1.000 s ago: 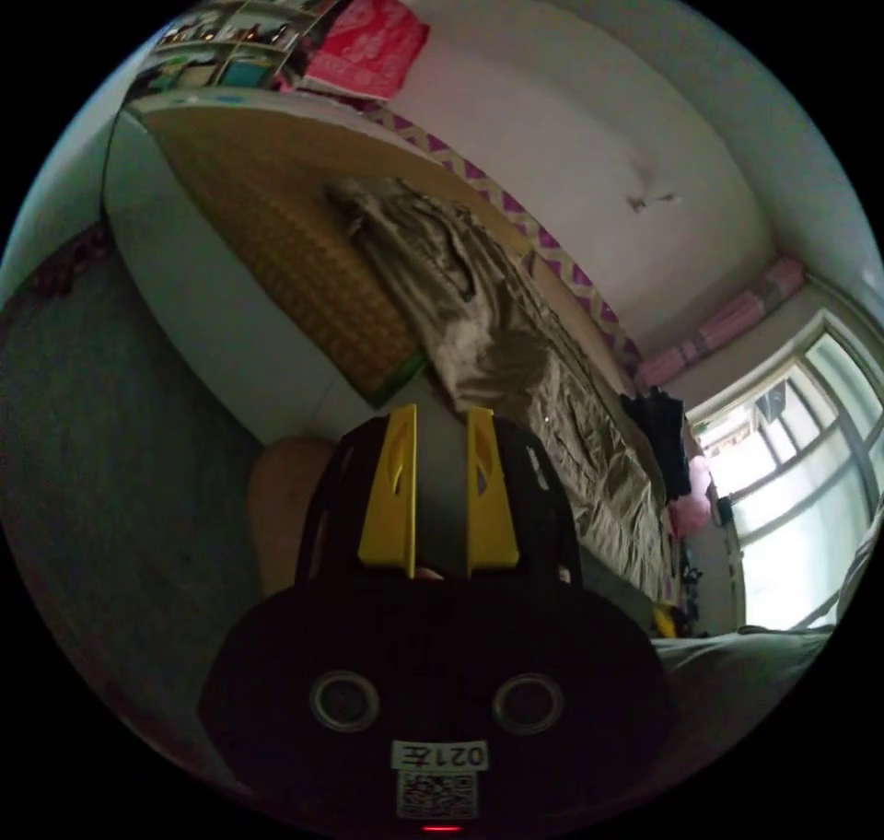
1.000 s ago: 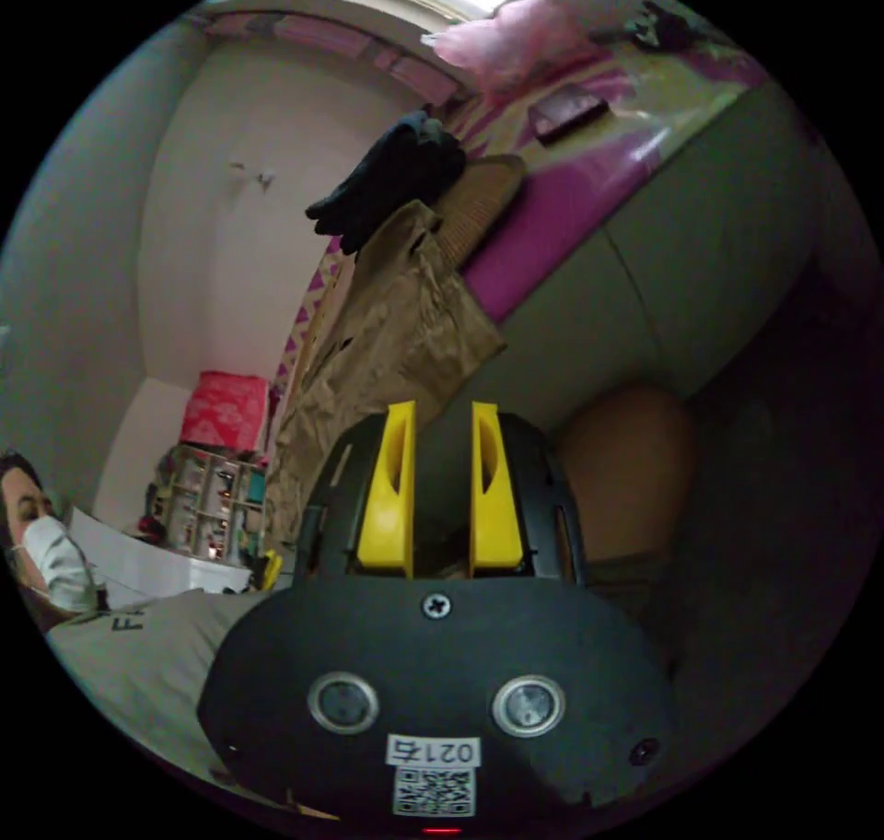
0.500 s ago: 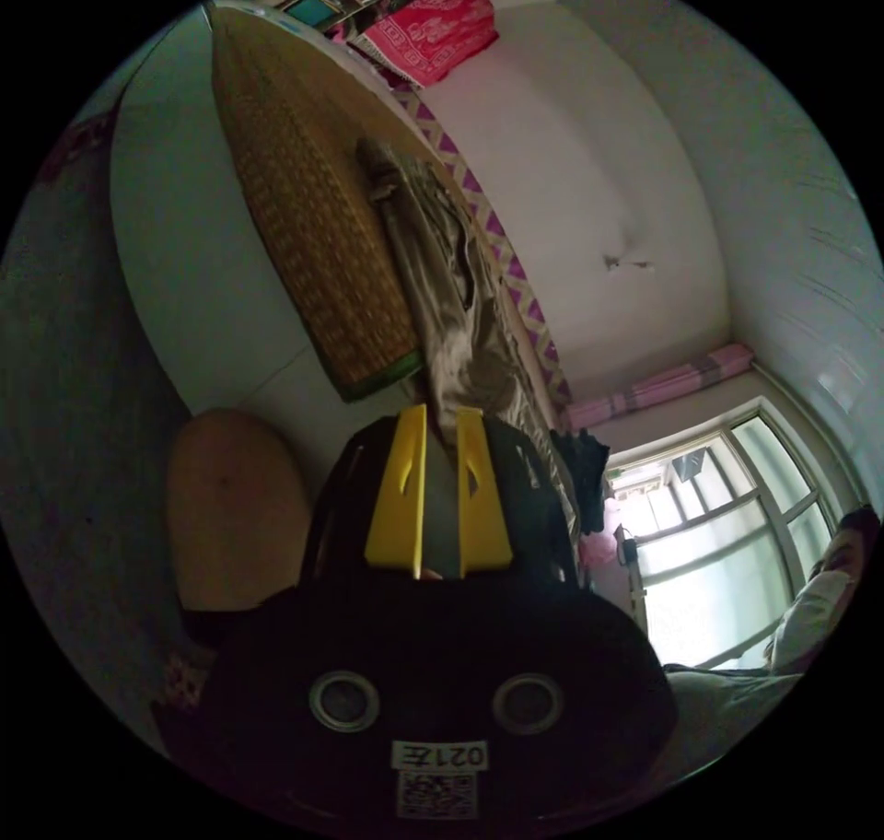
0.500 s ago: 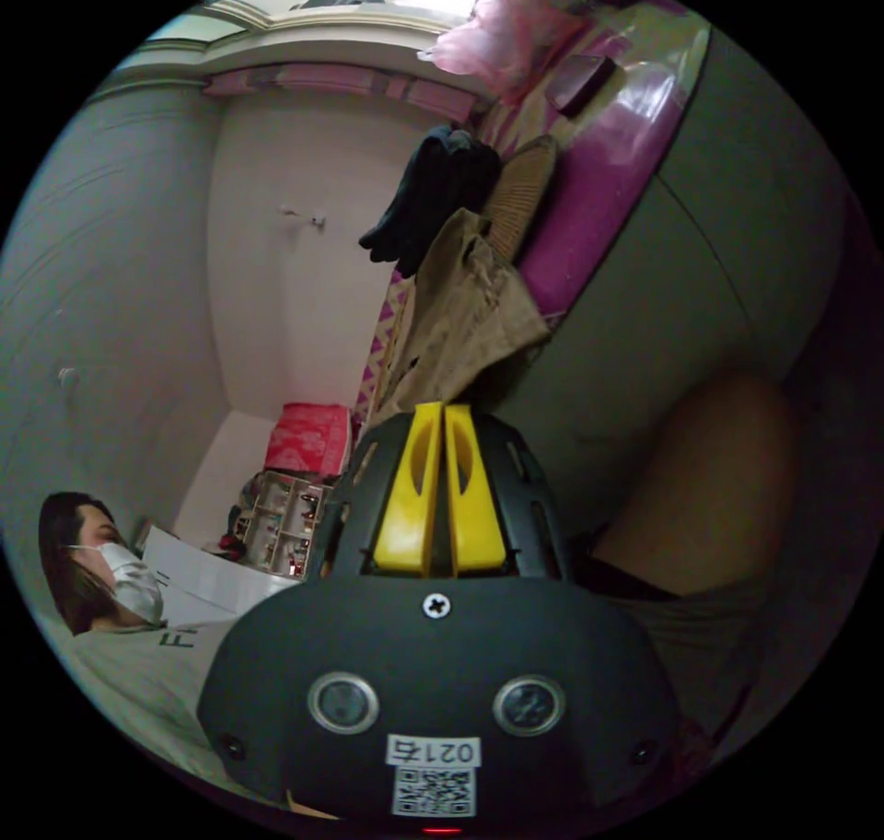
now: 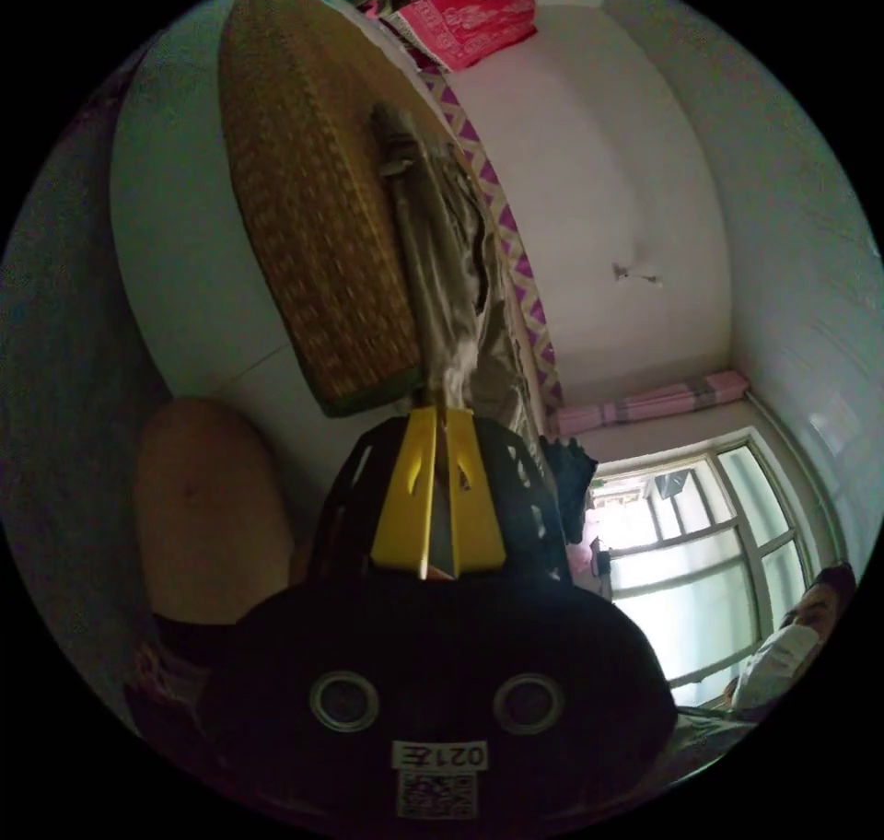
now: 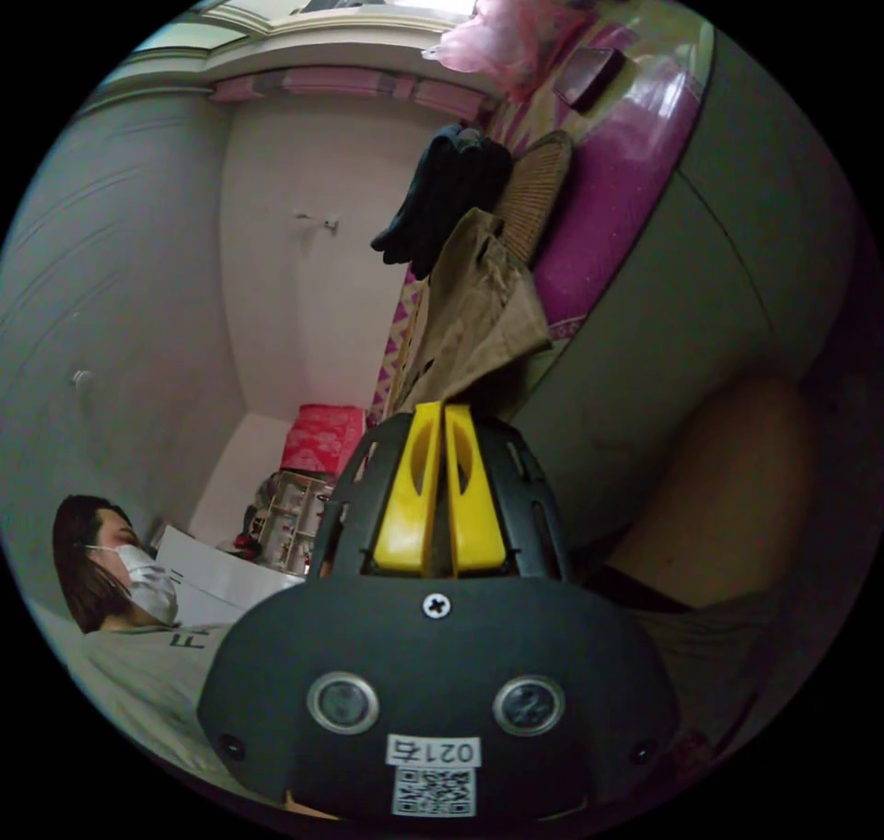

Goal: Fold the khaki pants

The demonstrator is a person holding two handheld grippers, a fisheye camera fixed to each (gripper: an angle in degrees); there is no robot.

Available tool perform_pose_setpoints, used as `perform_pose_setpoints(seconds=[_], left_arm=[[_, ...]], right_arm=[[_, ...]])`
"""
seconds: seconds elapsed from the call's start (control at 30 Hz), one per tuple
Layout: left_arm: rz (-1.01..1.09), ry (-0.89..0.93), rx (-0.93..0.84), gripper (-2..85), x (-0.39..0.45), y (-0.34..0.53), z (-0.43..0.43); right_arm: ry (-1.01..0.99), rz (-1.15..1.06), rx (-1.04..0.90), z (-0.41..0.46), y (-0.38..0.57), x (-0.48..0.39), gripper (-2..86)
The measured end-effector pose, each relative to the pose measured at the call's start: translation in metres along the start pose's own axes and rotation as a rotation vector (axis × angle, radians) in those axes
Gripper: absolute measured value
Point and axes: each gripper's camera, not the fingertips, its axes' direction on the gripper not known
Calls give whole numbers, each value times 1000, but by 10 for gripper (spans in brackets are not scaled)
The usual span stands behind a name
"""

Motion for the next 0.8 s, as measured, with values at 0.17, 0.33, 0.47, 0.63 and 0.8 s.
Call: perform_pose_setpoints(seconds=[0.17,0.33,0.47,0.63,0.8], left_arm=[[-124,30,15,-1,2,-11,2],[-67,59,35,74,23,-18,4],[-56,86,17,106,37,-29,14],[-39,58,23,110,57,-35,25],[-5,62,14,112,80,-44,48]], right_arm=[[-19,15,4,-3,-4,8,-6],[-24,4,1,-1,-10,9,-6],[-34,6,-4,3,-17,13,-6],[-44,7,-9,10,-24,17,-5],[-48,7,-8,20,-31,20,-6]])
